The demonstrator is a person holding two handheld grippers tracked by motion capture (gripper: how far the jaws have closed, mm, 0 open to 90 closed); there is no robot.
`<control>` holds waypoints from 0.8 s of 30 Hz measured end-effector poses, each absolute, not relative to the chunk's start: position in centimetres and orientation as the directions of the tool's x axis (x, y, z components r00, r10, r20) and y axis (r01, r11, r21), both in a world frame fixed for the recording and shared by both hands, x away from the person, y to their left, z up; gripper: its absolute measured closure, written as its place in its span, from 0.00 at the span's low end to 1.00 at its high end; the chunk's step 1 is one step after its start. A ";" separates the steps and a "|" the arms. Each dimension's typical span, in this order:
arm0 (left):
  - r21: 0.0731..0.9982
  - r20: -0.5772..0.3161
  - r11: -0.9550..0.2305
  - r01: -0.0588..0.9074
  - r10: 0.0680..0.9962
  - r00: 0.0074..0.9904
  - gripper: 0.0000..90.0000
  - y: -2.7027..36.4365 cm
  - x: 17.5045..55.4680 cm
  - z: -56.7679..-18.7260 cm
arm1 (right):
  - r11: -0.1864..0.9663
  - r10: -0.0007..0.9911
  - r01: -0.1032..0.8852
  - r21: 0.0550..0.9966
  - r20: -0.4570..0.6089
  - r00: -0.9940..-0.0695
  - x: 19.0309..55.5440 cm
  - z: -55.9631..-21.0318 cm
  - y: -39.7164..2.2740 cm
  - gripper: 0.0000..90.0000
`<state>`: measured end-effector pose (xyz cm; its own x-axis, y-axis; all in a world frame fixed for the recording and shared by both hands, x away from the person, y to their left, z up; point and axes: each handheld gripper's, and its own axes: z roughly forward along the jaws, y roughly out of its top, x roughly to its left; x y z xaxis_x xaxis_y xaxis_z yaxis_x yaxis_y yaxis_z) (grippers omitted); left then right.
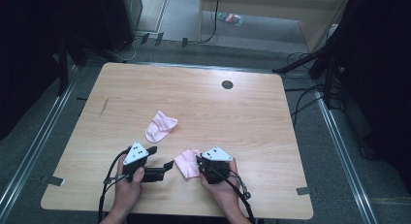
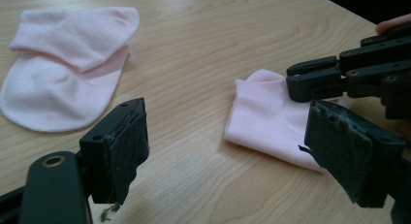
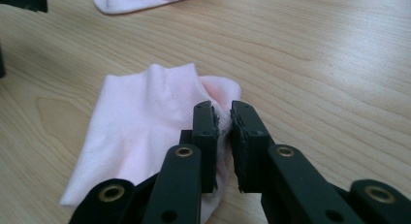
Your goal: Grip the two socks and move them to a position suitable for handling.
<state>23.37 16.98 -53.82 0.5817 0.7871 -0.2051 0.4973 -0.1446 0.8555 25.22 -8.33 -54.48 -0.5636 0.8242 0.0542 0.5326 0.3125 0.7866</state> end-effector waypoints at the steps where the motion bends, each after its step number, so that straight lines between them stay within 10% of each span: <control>1: 0.854 -0.211 -0.141 0.501 0.786 0.581 0.18 17.0 23.4 -53.9 | 0.307 0.823 0.535 0.787 0.063 -0.565 25.2 -54.4 -8.4 0.92; 24: 0.848 -0.213 -0.150 0.508 0.782 0.585 0.17 16.8 23.3 -54.0 | 0.210 0.753 0.537 0.817 0.215 -0.621 24.6 -52.2 -9.0 0.98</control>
<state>23.28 16.79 -53.98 0.5855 0.7823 -0.2126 0.5081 -0.1497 0.8482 24.58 -9.01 -52.17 -0.6215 0.7534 0.2147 0.5369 0.2100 0.8171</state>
